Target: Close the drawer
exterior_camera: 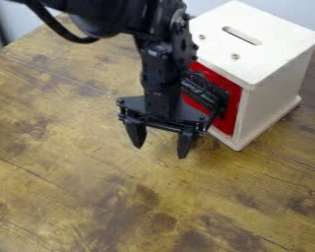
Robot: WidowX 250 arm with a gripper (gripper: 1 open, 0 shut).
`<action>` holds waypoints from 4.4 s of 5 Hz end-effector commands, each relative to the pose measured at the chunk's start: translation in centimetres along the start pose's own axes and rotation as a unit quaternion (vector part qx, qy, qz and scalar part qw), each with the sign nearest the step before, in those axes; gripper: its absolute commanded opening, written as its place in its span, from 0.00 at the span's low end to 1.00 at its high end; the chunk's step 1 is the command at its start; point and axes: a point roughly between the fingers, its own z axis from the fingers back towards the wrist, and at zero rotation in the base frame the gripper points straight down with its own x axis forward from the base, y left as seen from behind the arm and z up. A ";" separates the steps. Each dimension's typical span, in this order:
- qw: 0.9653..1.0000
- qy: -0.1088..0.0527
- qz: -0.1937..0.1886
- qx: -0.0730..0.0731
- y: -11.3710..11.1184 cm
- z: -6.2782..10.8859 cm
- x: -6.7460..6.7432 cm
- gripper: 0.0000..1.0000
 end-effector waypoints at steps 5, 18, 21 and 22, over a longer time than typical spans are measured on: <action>0.999 -0.033 0.030 -0.010 0.8 2.6 1.7 1.00; 1.000 -0.018 0.013 -0.008 0.8 6.3 -4.0 1.00; 0.997 -0.016 -0.069 -0.012 2.1 11.0 -2.0 1.00; 0.993 -0.033 -0.108 -0.021 1.1 13.2 -3.1 1.00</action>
